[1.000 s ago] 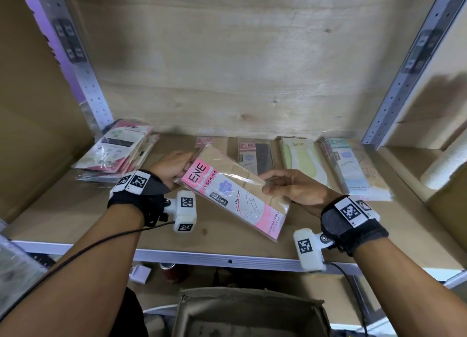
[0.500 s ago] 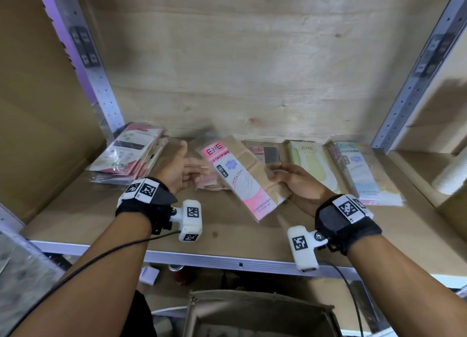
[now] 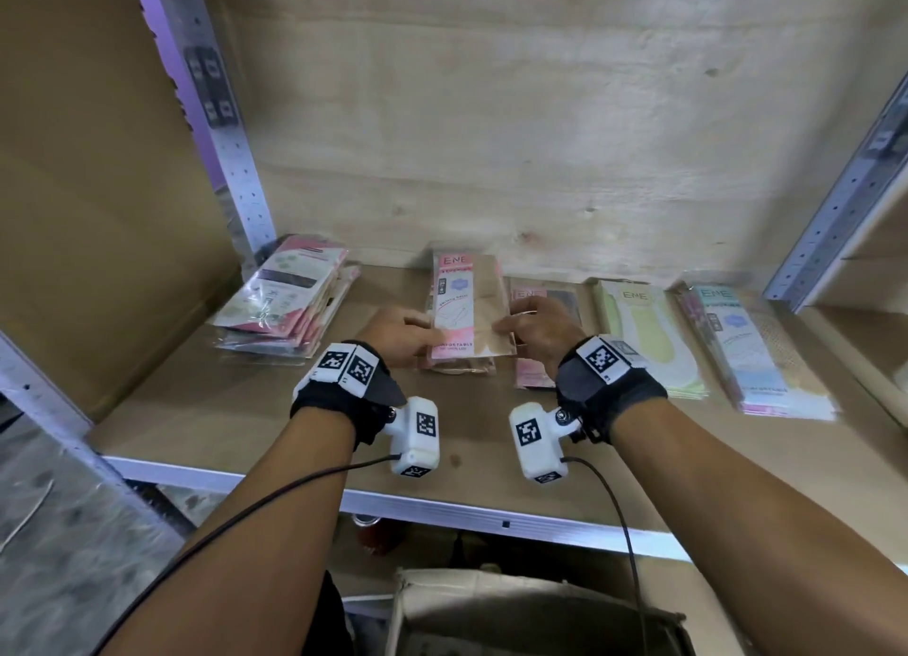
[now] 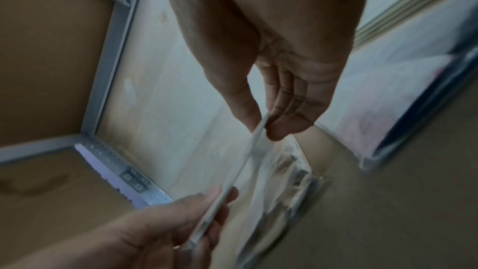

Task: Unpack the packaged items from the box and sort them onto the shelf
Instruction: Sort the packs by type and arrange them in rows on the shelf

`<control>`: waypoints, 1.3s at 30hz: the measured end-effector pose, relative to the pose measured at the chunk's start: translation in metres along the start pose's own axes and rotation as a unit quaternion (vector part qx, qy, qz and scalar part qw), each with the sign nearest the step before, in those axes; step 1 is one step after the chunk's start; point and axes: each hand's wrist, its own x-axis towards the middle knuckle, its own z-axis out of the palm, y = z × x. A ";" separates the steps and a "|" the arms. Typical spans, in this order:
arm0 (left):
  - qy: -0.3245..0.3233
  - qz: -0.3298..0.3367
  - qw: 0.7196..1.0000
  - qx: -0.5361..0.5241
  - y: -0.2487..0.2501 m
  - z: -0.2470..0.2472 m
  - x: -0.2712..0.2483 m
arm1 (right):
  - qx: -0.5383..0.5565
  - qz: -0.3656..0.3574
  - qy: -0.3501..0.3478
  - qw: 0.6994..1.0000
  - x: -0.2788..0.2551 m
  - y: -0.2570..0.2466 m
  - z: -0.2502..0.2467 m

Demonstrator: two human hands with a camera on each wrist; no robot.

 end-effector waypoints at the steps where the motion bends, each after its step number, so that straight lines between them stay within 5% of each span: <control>1: 0.017 0.008 1.000 0.020 -0.002 -0.001 0.002 | -0.043 0.000 -0.001 0.999 0.004 0.000 0.001; 7: 0.085 0.018 0.992 0.091 -0.014 -0.006 0.016 | -0.211 0.001 -0.001 0.978 0.022 -0.003 0.010; 16: 0.092 -0.025 0.991 0.093 -0.025 -0.007 0.029 | -0.303 0.013 0.014 0.953 0.025 0.001 0.024; 29: 0.105 -0.018 0.984 0.142 -0.024 -0.009 0.030 | -0.317 0.010 -0.009 0.948 0.029 -0.001 0.019; 35: 0.193 0.071 0.966 0.160 0.003 -0.038 0.008 | -0.386 -0.091 0.033 0.917 0.024 -0.017 0.010; 39: 0.262 0.084 0.953 0.129 0.013 -0.073 -0.006 | -0.350 -0.121 0.007 0.929 0.020 -0.034 0.021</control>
